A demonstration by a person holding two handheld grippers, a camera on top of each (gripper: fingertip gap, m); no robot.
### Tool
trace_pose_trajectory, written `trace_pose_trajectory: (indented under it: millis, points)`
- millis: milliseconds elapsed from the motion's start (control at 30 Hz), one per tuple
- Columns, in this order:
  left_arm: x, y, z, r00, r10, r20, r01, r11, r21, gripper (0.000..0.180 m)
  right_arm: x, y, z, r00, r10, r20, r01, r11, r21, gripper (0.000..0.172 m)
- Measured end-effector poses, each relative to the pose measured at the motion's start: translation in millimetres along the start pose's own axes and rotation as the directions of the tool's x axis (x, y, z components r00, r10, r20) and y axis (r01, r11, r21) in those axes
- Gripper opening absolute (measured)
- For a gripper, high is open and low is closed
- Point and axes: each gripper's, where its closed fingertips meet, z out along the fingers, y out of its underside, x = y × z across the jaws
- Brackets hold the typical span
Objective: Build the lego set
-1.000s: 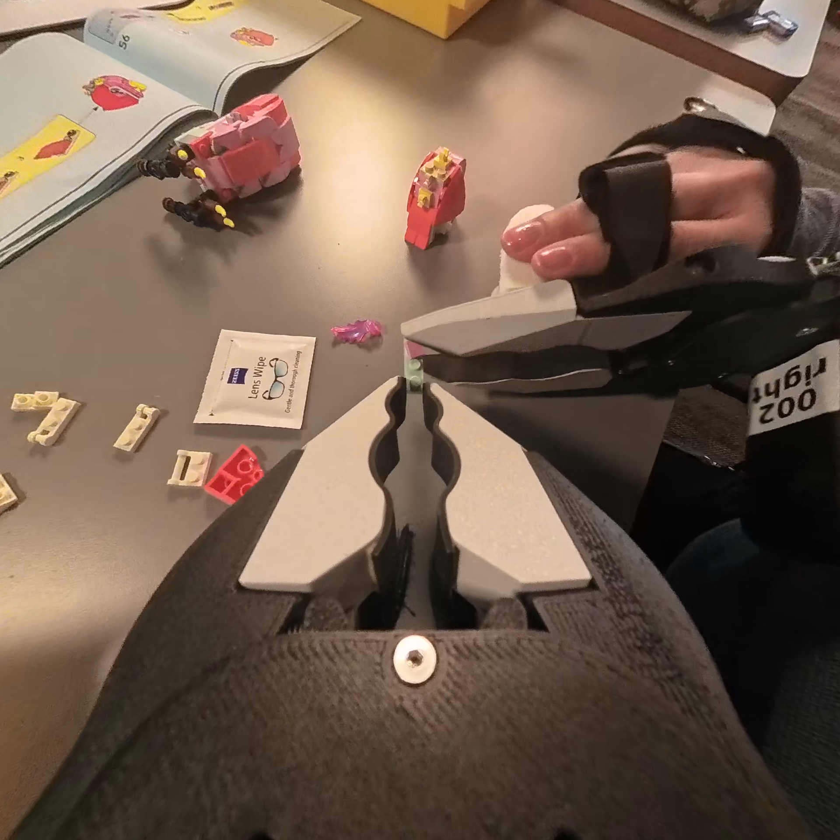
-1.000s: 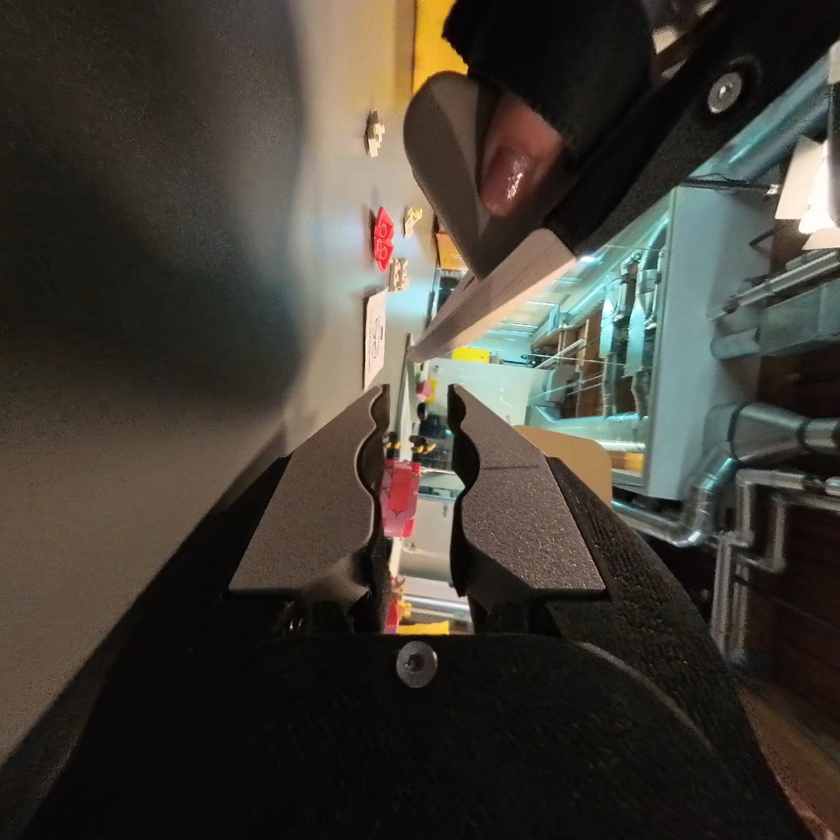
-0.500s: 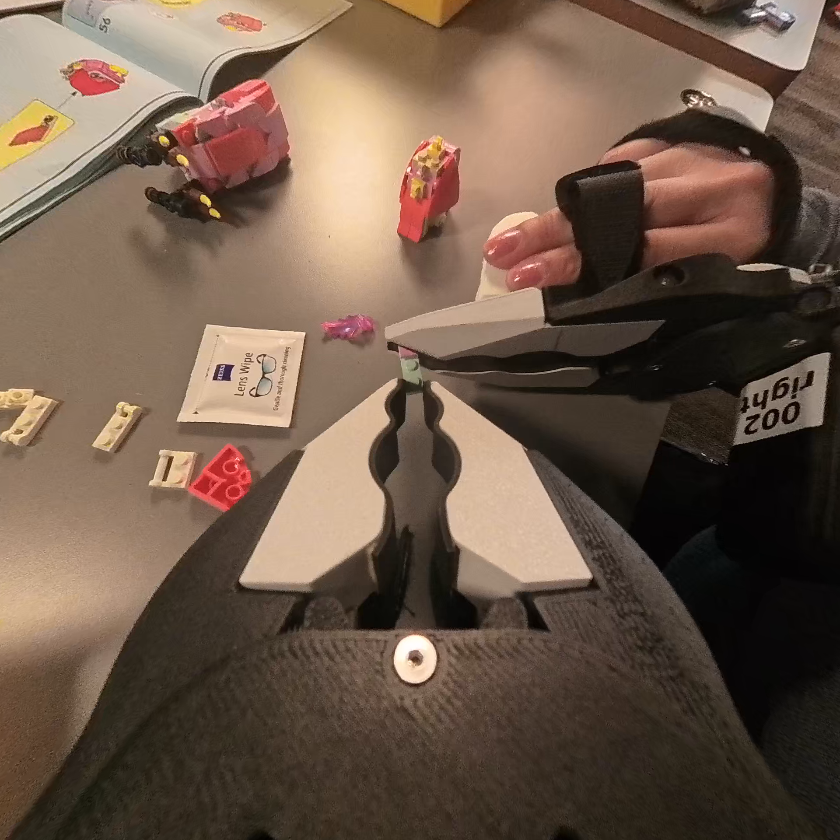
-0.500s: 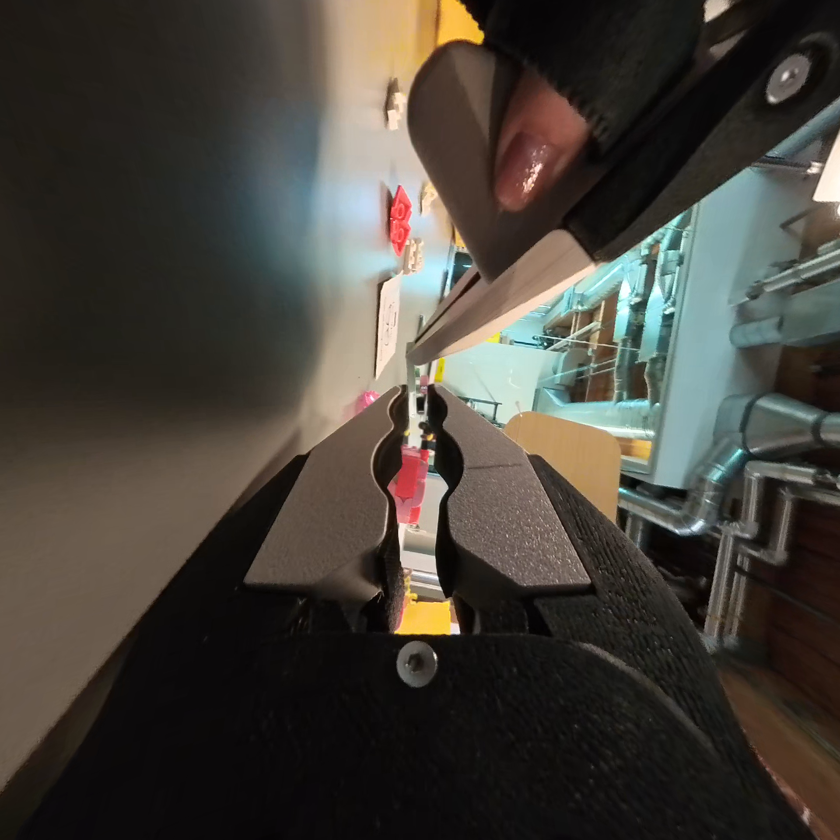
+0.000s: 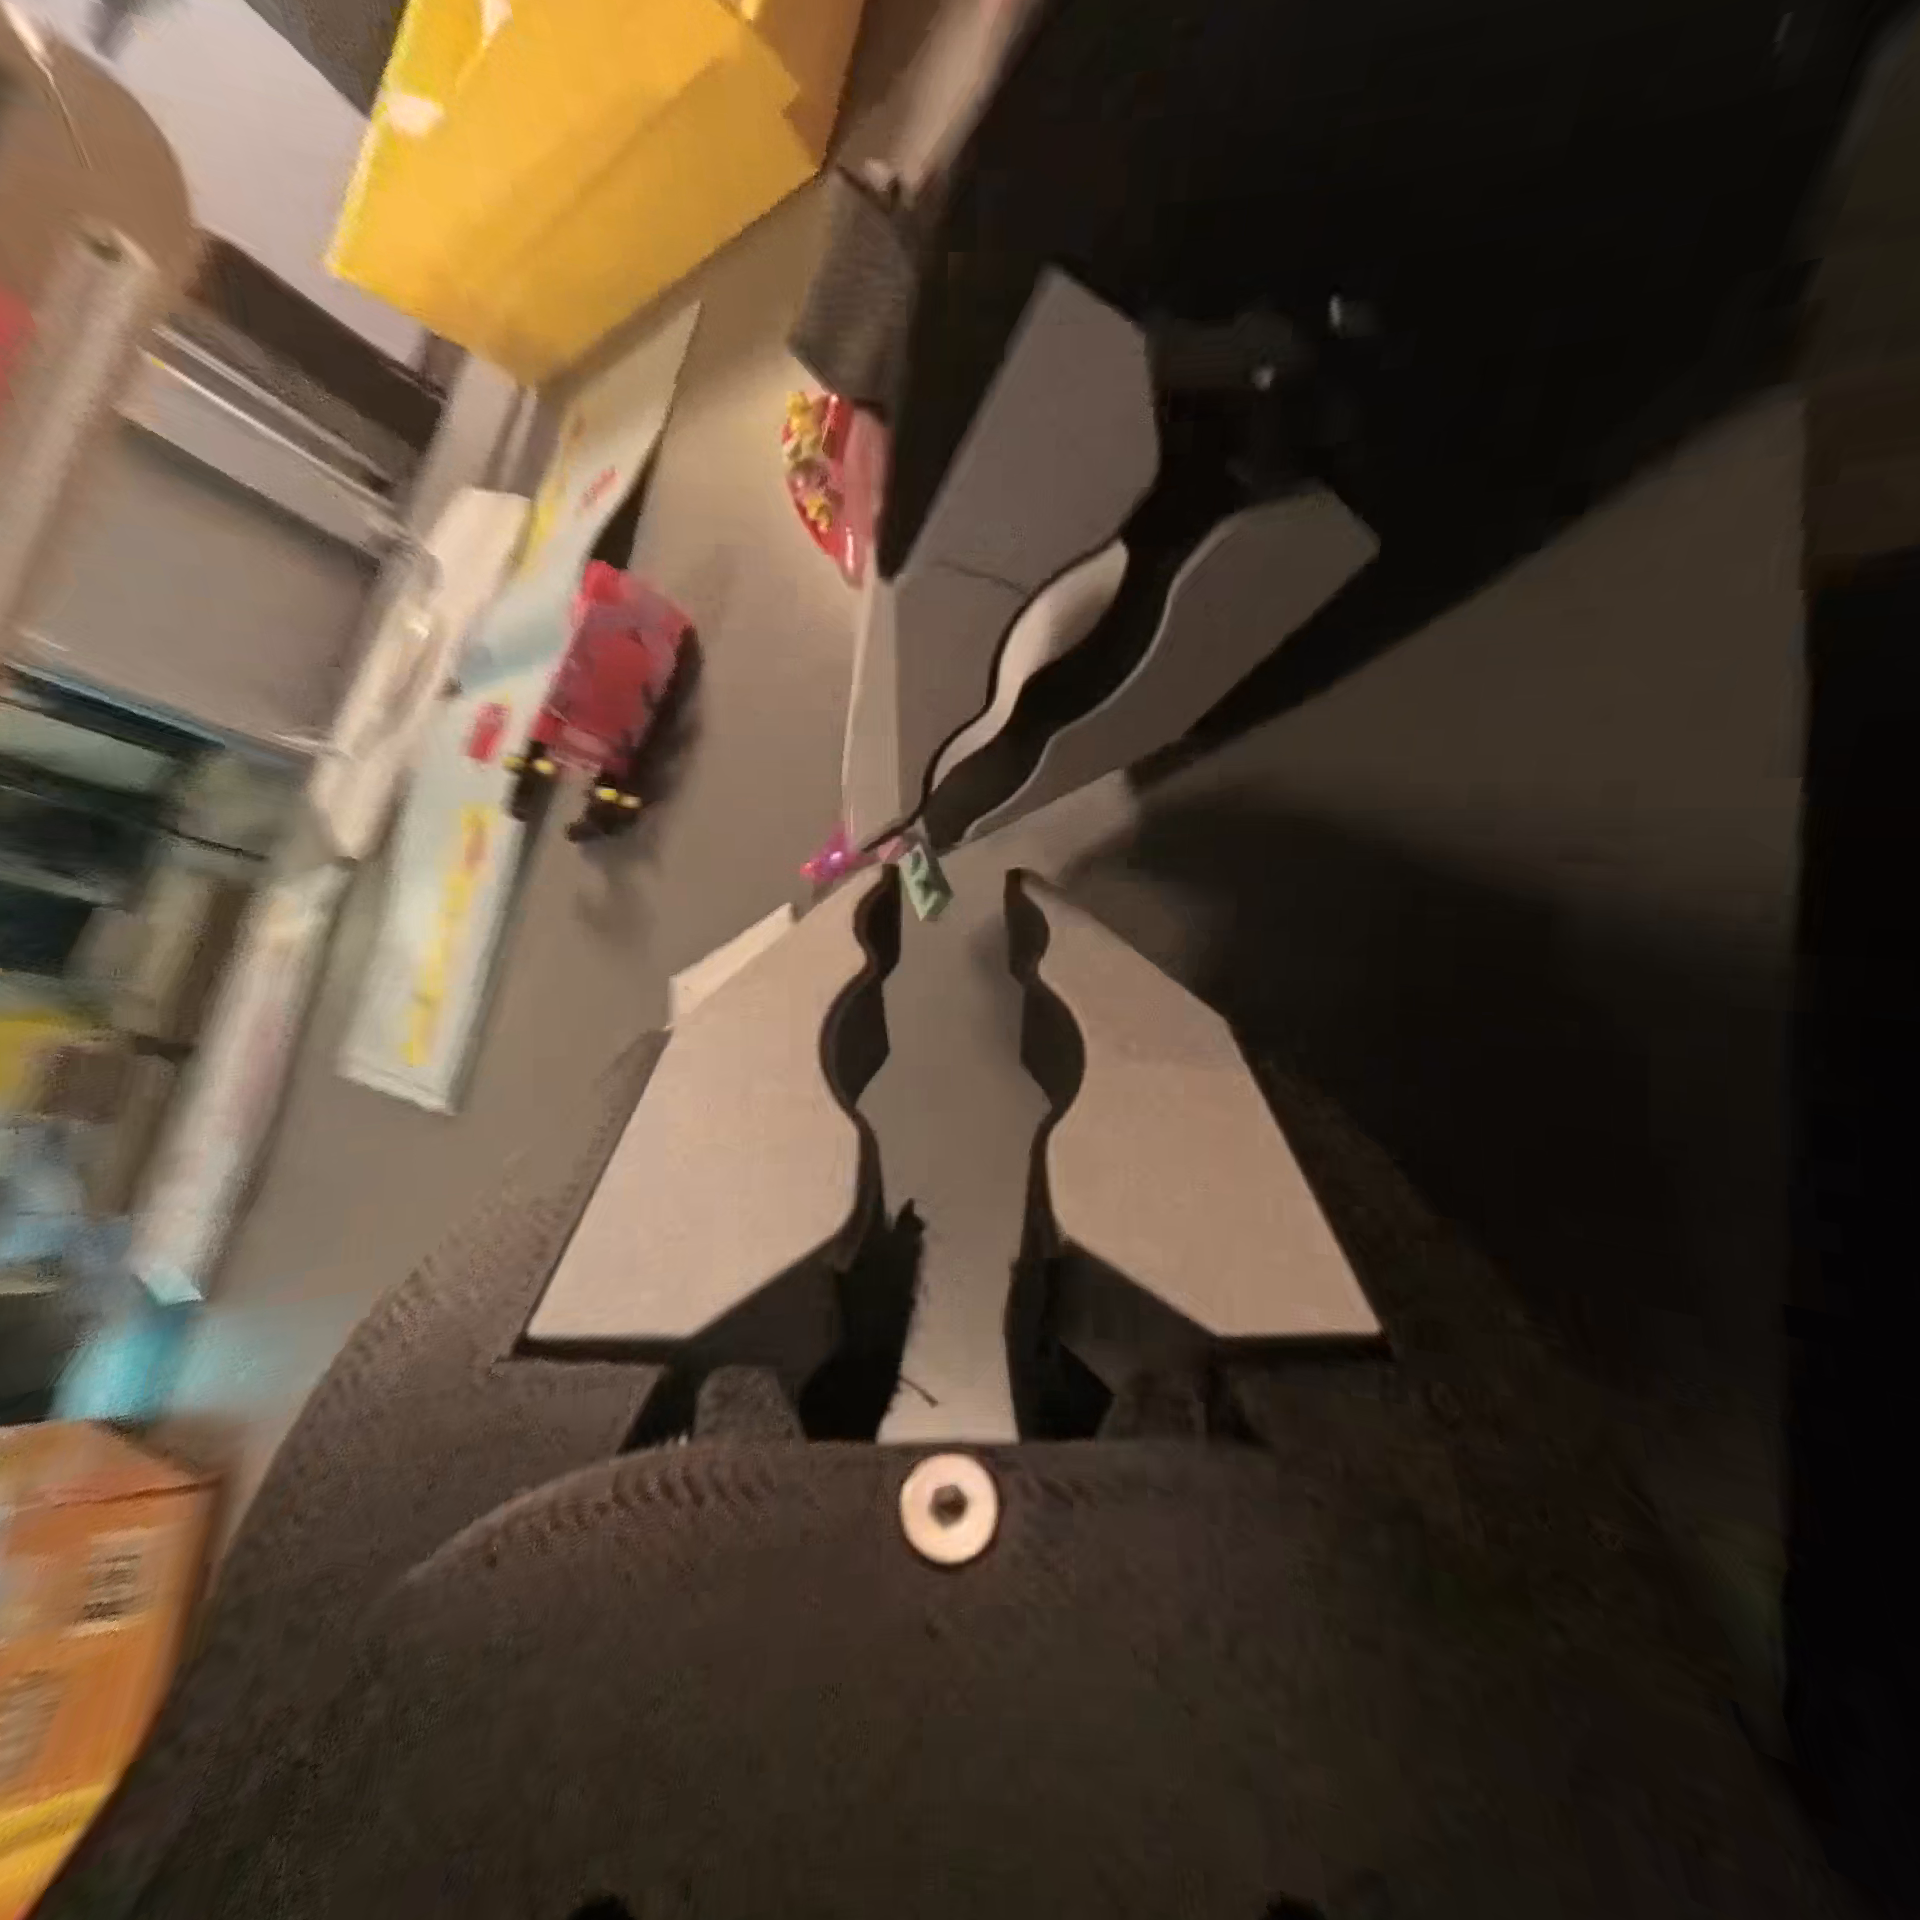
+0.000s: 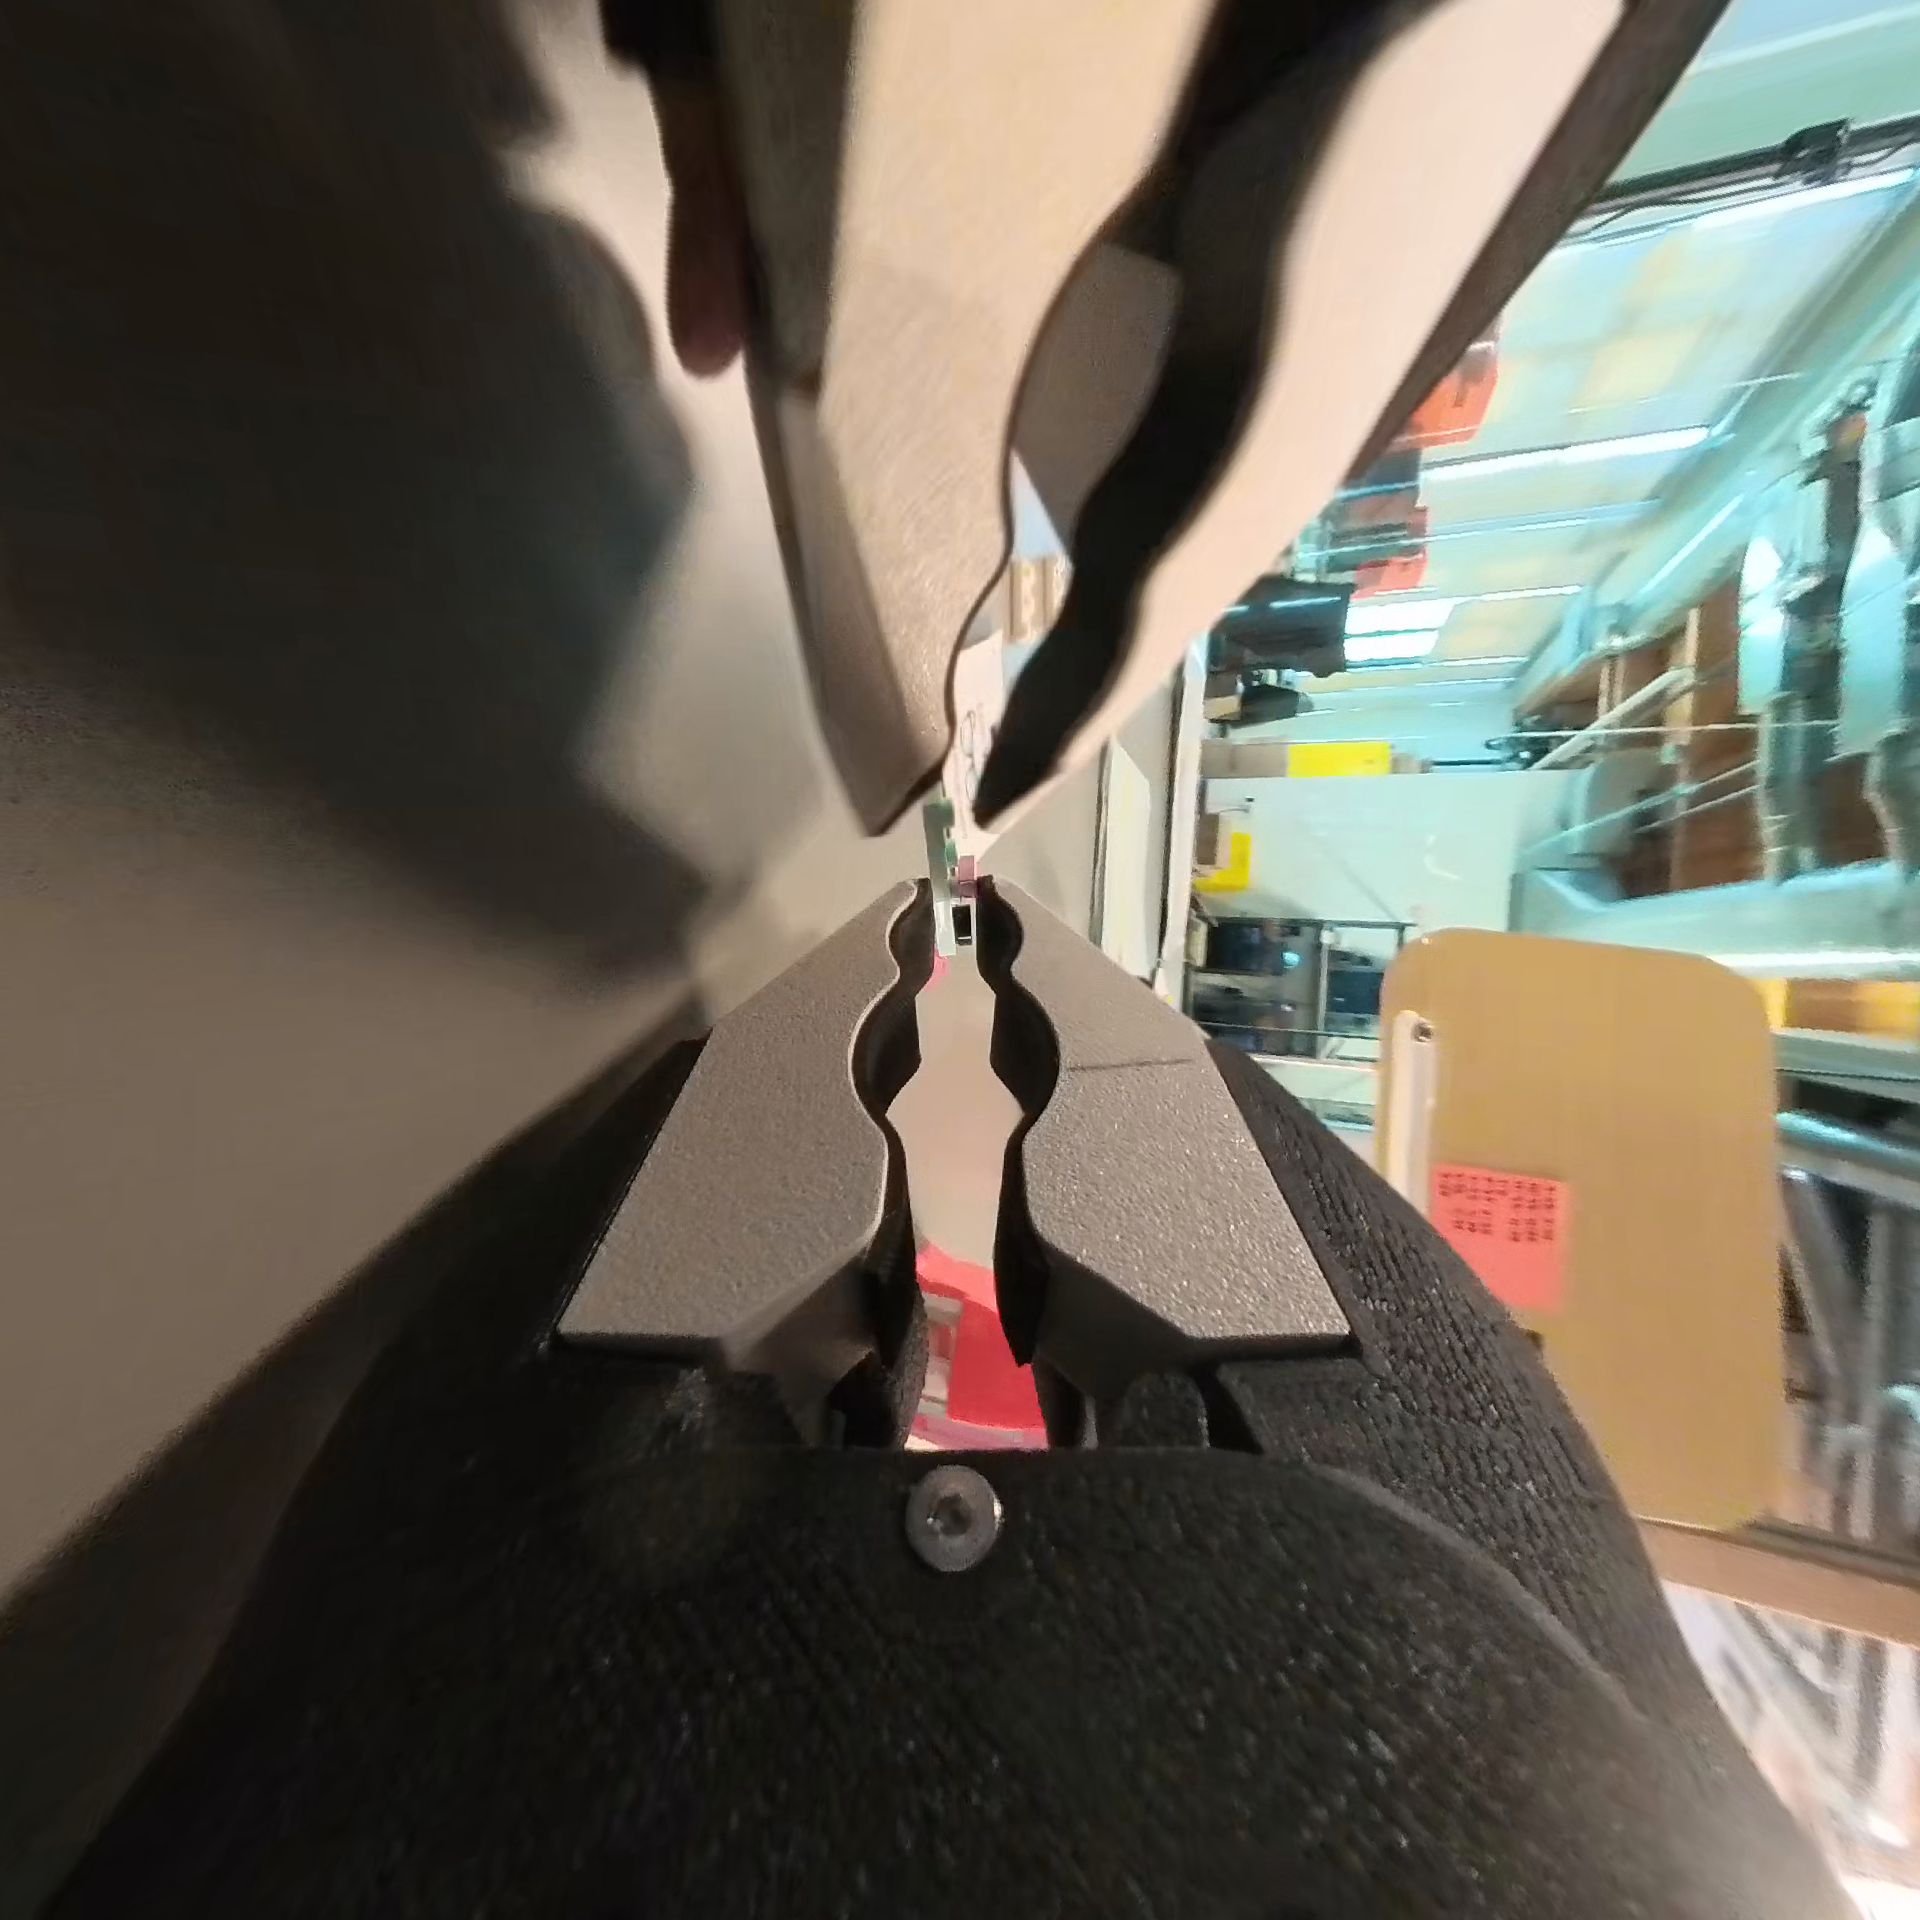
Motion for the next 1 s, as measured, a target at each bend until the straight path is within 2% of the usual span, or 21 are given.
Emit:
trace_pose_trajectory:
  millis: [33,100,167,233,333,467,667,800,867,1000]
  points:
    - [-3.1,2.5,0.8,0.995,0.081,0.05,-0.079,0.996,-0.028,0.01,0.1,-0.8,-0.1,1.0,0.012,0.006,-0.012,1.0,0.004,0.006]
    - [-4.3,3.8,1.9,0.977,0.192,0.098,-0.186,0.981,-0.061,0.006,-0.8,-1.0,0.0,0.999,0.029,0.018,-0.029,1.0,0.005,0.006]
    - [-3.4,4.0,2.3,0.966,0.236,0.107,-0.229,0.971,-0.072,0.005,-2.9,-1.5,0.1,0.999,0.021,0.03,-0.021,1.0,0.005,0.006]
    - [1.0,-0.5,1.3,0.958,0.269,0.1,-0.265,0.963,-0.05,0.004,-8.3,-5.6,0.7,0.998,-0.044,0.054,0.043,0.999,0.014,0.007]
    - [4.5,3.8,3.8,0.93,0.351,0.106,-0.343,0.935,-0.091,0.003,-13.5,-5.0,2.8,0.988,-0.137,0.078,0.137,0.991,0.01,0.007]
    - [1.5,1.0,3.2,0.943,0.311,0.114,-0.305,0.95,-0.073,0.004,-8.2,-4.1,2.4,0.99,-0.123,0.065,0.122,0.992,0.02,0.006]
    - [-1.6,-3.7,-1.1,0.952,0.279,0.123,-0.278,0.96,-0.021,0.004,-0.8,-4.7,-4.8,0.998,0.011,0.054,-0.017,0.994,0.11,0.007]
    - [0.0,-4.8,-1.6,0.951,0.282,0.122,-0.283,0.959,-0.012,0.004,-1.9,-5.4,-6.7,0.998,0.01,0.062,-0.019,0.99,0.136,0.007]
    - [-0.6,-5.2,-2.0,0.949,0.286,0.132,-0.287,0.958,-0.015,0.004,-1.1,-5.4,-6.1,0.999,-0.019,0.047,0.013,0.992,0.124,0.007]
    - [0.6,-2.9,-0.8,0.931,0.333,0.149,-0.329,0.943,-0.048,0.004,-1.8,-5.1,-3.3,0.985,-0.173,0.025,0.171,0.983,0.061,0.006]
